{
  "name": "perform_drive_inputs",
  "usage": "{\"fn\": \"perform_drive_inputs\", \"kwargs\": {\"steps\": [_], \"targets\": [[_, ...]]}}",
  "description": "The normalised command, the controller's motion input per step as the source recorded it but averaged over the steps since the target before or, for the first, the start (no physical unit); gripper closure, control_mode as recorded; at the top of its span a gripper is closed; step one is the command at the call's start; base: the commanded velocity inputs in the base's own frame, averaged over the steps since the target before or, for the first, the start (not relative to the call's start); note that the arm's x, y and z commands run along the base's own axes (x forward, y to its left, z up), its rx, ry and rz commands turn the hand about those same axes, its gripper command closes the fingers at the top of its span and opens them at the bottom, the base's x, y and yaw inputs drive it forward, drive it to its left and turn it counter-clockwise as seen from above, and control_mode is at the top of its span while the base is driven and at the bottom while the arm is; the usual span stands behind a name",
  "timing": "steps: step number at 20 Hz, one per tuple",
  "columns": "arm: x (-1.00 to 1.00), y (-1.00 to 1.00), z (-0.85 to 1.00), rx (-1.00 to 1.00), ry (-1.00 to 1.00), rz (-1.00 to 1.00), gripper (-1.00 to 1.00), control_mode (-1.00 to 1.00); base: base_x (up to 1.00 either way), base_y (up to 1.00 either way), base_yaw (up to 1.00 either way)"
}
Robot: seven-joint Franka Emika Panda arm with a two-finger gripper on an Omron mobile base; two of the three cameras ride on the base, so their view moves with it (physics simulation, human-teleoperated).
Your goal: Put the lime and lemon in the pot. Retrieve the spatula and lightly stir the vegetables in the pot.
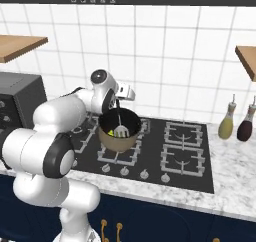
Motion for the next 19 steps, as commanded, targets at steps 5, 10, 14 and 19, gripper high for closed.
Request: {"fn": "perform_drive_inputs", "kwargs": {"steps": [5, 10, 14, 19], "targets": [[0.11, 0.0, 0.26, 0.04, -0.24, 0.0, 1.0, -1.0, 0.0, 0.0, 0.0], [-0.02, 0.0, 0.26, 0.01, -0.2, 0.0, 1.0, -1.0, 0.0, 0.0, 0.0], [-0.02, 0.0, 0.28, 0.0, -0.15, 0.0, 1.0, -1.0, 0.0, 0.0, 0.0], [-0.09, 0.04, 0.77, 0.04, -0.15, 0.0, 1.0, -1.0, 0.0, 0.0, 0.0]]}}
